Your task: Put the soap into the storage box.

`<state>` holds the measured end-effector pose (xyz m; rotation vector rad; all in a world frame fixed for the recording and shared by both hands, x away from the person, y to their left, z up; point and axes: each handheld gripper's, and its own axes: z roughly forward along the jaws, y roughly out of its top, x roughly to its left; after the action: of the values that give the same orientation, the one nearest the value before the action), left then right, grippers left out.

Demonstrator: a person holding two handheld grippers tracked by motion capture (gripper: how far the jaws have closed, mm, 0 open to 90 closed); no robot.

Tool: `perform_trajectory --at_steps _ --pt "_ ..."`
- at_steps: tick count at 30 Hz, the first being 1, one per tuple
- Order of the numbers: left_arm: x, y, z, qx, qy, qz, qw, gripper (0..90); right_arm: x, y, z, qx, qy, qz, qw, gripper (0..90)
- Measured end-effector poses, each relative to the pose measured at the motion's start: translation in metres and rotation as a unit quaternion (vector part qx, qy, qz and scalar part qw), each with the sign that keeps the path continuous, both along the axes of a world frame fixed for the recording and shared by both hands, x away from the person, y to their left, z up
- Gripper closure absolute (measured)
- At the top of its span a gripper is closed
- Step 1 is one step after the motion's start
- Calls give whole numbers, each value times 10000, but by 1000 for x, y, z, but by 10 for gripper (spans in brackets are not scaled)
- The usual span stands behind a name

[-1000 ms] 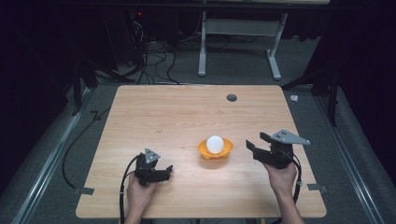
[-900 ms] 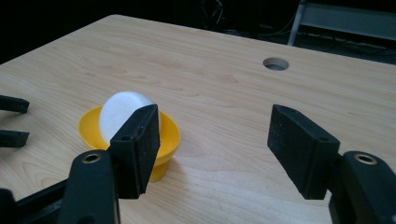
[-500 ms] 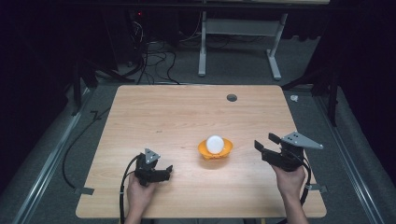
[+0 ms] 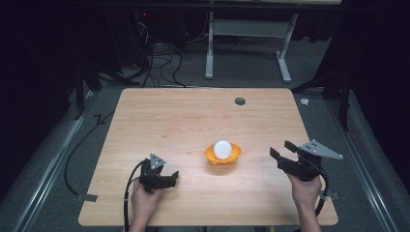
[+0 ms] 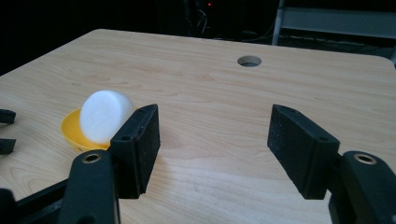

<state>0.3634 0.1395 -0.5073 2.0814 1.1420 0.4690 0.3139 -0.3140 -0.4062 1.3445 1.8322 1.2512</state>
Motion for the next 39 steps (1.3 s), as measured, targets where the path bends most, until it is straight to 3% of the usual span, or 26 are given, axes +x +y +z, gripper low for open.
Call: perform_trajectory --at_steps 23,39 --pt "0 0 0 1 0 -1 10000 155 -4 -11 -18 43 193 -152 9997 355" --pt "0 0 0 0 -3 3 10000 155 -1 -6 -36 95 415 -127 9990 357"
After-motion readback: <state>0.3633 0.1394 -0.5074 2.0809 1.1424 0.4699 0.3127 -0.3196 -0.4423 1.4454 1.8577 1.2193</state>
